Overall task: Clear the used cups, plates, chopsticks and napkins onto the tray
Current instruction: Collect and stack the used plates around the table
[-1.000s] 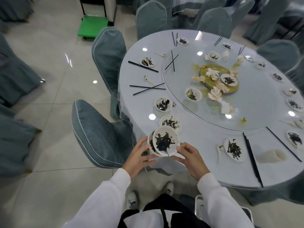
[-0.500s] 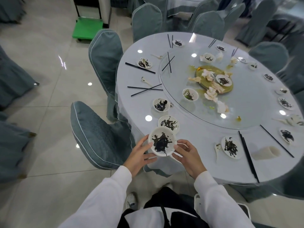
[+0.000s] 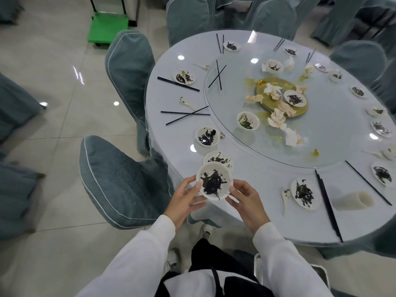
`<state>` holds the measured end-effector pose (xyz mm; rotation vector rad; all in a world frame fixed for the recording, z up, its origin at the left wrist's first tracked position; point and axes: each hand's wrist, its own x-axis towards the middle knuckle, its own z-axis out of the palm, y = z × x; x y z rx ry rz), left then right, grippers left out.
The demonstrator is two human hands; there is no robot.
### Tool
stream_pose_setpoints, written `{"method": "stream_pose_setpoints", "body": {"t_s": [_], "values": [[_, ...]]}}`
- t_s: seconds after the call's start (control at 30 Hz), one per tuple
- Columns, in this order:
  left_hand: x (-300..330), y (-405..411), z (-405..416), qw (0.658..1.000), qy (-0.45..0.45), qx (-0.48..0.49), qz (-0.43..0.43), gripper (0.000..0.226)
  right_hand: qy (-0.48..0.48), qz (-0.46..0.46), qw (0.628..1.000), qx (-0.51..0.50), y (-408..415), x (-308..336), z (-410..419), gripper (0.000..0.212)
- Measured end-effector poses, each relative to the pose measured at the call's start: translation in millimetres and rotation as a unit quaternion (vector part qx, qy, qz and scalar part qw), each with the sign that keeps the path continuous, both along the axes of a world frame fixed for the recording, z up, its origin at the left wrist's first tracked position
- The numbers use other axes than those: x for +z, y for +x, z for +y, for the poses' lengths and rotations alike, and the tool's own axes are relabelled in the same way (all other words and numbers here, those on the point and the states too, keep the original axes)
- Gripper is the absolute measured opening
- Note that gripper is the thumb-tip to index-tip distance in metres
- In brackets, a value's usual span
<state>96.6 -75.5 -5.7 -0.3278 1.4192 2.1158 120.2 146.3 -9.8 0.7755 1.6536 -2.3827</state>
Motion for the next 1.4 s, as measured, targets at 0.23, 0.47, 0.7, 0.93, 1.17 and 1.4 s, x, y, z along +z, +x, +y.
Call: {"method": "stream_pose_setpoints", "body": {"t_s": [0.23, 0.47, 0.7, 0.93, 1.17, 1.4], "values": [[-4, -42, 17, 0.999, -0.038, 0.026, -0.017, 0.037, -0.017, -0.006, 0.999, 0.035, -51, -8, 18, 0.024], [-8, -82, 38, 0.998, -0.054, 0.034, -0.024, 0.040, -0.045, -0.017, 0.996, 0.073, -103, -12, 48, 0.027], [-8, -103, 52, 0.991, -0.058, 0.113, -0.046, 0.044, -0.001, -0.082, 0.996, 0.019, -157, -28, 94, 0.018], [-8, -102, 51, 0.981, -0.073, 0.168, -0.066, 0.059, 0.002, -0.131, 0.988, -0.078, -220, -51, 137, 0.016], [-16, -94, 52, 0.973, -0.104, 0.191, -0.073, 0.057, 0.038, -0.152, 0.984, -0.082, -274, -76, 162, 0.022], [-18, -94, 54, 0.968, -0.124, 0.206, -0.077, 0.050, 0.102, -0.150, 0.978, -0.104, -300, -88, 168, 0.019]]}}
